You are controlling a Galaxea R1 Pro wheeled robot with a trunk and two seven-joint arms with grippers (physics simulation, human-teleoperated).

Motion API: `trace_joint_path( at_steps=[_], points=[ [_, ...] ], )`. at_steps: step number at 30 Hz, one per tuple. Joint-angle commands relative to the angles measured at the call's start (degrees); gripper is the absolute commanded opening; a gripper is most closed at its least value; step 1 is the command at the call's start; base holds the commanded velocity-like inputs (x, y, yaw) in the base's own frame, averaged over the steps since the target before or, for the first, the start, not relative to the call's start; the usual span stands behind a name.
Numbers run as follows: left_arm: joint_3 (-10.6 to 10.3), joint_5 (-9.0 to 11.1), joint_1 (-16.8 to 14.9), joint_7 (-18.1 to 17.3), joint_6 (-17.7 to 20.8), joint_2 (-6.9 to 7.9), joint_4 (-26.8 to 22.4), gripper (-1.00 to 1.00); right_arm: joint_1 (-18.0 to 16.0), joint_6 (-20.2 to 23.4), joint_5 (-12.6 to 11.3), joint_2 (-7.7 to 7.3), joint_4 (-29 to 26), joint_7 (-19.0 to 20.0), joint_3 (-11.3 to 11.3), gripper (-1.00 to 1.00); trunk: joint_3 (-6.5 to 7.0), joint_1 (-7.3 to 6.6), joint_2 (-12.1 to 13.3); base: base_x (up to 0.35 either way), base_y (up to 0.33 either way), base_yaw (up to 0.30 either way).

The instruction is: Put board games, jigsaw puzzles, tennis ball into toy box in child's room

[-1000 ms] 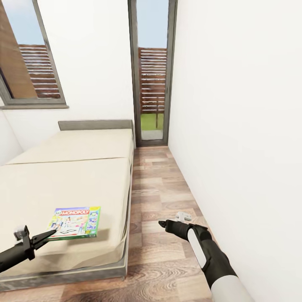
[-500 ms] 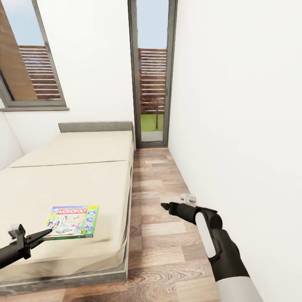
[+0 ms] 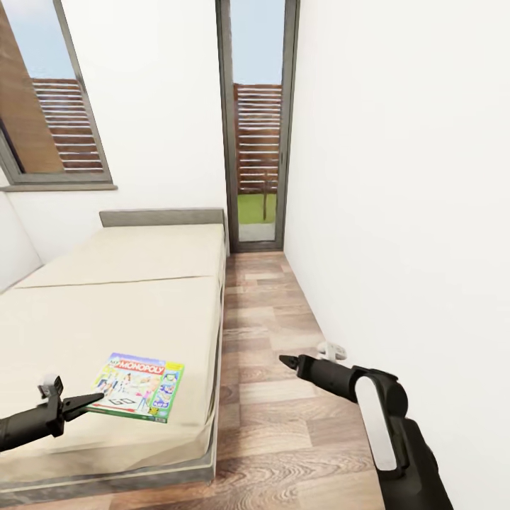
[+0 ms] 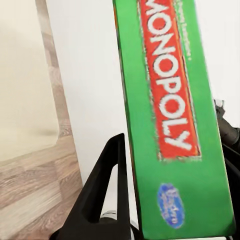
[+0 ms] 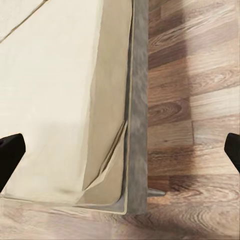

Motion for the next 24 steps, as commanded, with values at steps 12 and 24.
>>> trace_joint_path(
  at_steps=[12,24],
  points=[
    [0.1,0.0,0.0,-0.2,2.6,0.47,-1.3,-1.00,0.3,-3.7,-5.8,0.20,-0.2,2.3,0.9,1.00,2.10,-2.65,4.8,-0.177,0.000,0.000],
    [0.2,0.1,0.0,-0.2,3.7,0.80,-3.5,-1.00,0.3,-6.1,-6.0,0.23,0.0,2.4,1.3,1.00,4.26,-5.29,9.6,-0.015,0.000,0.000]
  ],
)
